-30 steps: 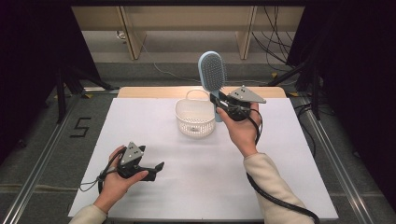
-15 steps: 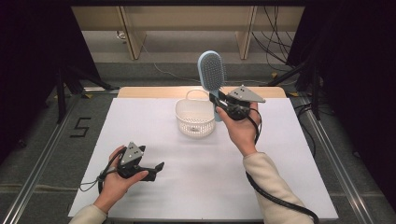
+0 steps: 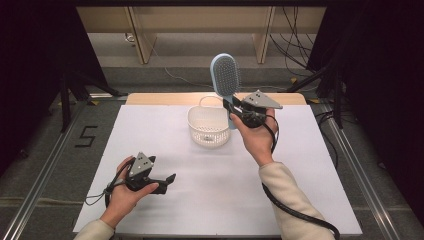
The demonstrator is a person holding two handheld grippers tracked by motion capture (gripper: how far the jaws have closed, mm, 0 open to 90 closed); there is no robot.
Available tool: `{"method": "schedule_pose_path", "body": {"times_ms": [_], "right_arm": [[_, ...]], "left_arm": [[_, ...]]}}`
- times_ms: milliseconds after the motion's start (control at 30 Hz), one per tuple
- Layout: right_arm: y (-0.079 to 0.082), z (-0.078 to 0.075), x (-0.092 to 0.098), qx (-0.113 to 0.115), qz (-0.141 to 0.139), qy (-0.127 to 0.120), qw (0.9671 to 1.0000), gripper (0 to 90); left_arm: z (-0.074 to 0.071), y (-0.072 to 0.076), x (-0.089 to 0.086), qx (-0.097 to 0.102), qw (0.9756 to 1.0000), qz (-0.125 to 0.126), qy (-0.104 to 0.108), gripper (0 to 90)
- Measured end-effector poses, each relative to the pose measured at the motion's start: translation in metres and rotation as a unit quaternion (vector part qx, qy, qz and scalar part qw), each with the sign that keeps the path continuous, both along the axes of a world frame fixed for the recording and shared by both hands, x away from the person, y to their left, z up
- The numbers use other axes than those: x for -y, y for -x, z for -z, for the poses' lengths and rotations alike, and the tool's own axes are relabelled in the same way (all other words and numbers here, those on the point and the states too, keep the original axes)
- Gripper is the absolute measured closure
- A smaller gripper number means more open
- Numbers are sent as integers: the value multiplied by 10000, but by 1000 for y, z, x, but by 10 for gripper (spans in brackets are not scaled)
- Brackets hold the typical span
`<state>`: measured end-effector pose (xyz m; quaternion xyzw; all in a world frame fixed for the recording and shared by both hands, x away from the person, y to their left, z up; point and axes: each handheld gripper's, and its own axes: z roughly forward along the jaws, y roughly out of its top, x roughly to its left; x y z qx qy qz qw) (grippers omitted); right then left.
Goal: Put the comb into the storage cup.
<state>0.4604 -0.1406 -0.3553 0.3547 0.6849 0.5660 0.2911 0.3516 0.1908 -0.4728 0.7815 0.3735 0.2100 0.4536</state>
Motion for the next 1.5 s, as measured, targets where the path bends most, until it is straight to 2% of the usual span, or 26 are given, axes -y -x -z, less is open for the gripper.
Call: {"method": "schedule_pose_path", "body": {"times_ms": [1500], "right_arm": [[-10, -7, -3, 46, 36, -74, 10000, 705]], "left_arm": [[0, 0, 0, -6, 10000, -9, 13, 43]]}}
